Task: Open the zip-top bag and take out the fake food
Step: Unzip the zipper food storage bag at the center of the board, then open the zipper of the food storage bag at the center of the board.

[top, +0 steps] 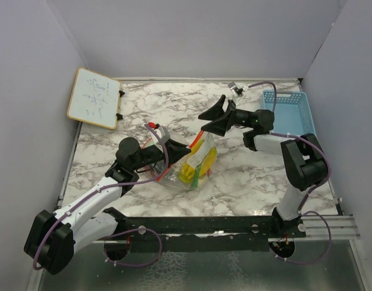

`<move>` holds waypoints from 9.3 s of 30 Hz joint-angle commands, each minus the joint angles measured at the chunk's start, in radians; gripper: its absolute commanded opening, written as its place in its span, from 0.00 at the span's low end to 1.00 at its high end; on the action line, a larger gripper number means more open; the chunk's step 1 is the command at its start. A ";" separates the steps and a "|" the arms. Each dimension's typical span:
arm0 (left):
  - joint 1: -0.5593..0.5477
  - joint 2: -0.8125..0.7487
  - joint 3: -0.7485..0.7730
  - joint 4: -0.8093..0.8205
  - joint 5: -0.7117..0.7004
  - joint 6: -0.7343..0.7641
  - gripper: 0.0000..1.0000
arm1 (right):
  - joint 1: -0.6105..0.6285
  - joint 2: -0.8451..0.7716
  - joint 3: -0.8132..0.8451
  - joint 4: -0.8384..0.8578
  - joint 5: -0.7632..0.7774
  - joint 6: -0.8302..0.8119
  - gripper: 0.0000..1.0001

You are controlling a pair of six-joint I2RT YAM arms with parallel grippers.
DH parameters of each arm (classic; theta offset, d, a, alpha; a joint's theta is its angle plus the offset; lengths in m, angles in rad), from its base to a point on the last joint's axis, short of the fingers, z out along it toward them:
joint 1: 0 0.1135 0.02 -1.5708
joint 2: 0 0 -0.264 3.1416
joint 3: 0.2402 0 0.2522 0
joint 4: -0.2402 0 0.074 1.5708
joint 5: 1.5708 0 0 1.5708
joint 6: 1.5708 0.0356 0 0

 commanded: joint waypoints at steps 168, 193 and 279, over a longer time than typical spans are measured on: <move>-0.270 0.490 0.044 0.381 -0.053 -0.026 0.00 | -0.015 -0.708 -0.329 -1.326 0.912 -0.712 0.68; -0.270 0.472 0.036 0.377 -0.065 -0.016 0.00 | -0.015 -0.723 -0.327 -1.354 0.906 -0.711 0.68; -0.271 0.454 0.019 0.371 -0.095 -0.016 0.00 | -0.015 -0.618 -0.290 -1.289 0.919 -0.639 0.02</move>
